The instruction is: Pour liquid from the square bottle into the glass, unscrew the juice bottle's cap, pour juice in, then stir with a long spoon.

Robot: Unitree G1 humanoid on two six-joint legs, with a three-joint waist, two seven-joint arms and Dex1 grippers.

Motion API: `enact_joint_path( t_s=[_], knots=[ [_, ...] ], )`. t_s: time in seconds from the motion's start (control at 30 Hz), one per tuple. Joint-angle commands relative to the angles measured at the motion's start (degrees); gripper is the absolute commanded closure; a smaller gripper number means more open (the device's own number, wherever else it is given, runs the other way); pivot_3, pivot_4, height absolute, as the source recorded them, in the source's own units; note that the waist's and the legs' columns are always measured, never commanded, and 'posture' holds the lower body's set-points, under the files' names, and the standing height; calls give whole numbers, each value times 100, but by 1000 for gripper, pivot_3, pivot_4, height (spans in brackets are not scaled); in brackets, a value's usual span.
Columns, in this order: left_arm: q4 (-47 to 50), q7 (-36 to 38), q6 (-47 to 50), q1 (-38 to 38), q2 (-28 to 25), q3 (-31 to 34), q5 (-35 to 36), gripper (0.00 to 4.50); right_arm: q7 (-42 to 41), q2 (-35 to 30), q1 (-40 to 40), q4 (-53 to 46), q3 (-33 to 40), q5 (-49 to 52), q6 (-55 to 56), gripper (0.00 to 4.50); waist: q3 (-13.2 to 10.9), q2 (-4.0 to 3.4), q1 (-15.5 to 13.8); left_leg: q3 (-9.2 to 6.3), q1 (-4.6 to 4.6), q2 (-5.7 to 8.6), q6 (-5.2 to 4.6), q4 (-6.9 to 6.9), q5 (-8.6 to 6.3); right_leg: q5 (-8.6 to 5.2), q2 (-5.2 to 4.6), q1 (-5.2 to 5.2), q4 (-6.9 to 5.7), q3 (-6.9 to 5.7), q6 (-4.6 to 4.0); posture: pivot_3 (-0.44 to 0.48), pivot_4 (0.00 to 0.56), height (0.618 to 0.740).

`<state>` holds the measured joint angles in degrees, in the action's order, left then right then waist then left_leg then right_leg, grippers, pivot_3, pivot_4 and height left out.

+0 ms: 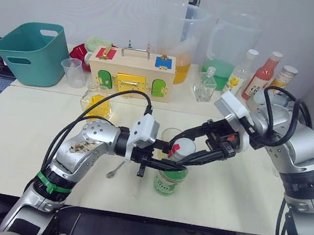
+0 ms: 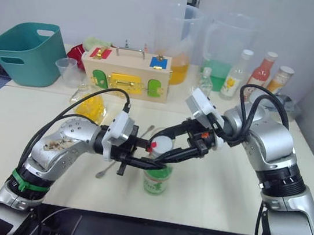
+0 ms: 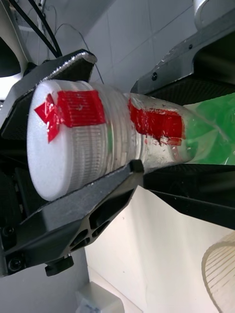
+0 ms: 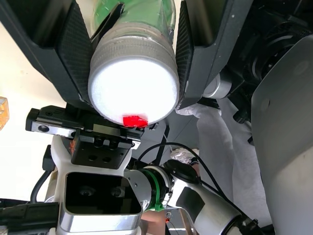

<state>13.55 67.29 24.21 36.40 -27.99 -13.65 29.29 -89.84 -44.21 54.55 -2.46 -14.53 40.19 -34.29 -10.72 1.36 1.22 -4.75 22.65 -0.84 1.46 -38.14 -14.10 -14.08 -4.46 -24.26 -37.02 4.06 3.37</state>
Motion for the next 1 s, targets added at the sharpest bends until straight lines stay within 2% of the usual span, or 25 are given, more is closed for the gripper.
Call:
enact_joint_path(
  t_s=[0.03,0.37,0.53,0.7,0.9,1.0],
  knots=[
    [-114,-149,157,-55,-114,-115,-275,3422,-266,-36,137,-238,446,701,-170,2738,0,0,-4,0,1,0,0,0,0,0,0,0,1,0,0,0,150,740],
    [9,-163,267,-109,-180,-104,-217,3423,-266,-31,-496,-363,235,275,619,2738,0,1,-3,0,-3,-1,0,-1,0,0,1,4,0,0,0,0,150,740],
    [46,-121,305,-141,-239,-102,-205,3423,-266,-34,-498,-274,258,330,814,2738,0,1,5,0,-9,-1,0,-1,0,0,1,10,0,0,0,0,150,740],
    [26,-111,305,-133,-244,-127,-205,3423,-261,284,-92,42,681,900,-69,2738,-1,0,42,1,-10,-2,0,-2,0,0,2,7,-1,1,0,0,150,740],
    [66,-110,315,-166,-253,-145,-206,3430,-224,227,-183,-63,680,948,-603,2772,-1,0,30,0,-5,0,0,-2,0,0,0,6,-5,0,-1,0,150,740],
    [58,-97,311,-173,-265,-152,-205,3431,-255,213,-242,-114,658,729,-513,2772,-1,0,20,0,-5,0,0,-3,0,0,1,5,-3,0,-1,0,150,740]
  ],
)
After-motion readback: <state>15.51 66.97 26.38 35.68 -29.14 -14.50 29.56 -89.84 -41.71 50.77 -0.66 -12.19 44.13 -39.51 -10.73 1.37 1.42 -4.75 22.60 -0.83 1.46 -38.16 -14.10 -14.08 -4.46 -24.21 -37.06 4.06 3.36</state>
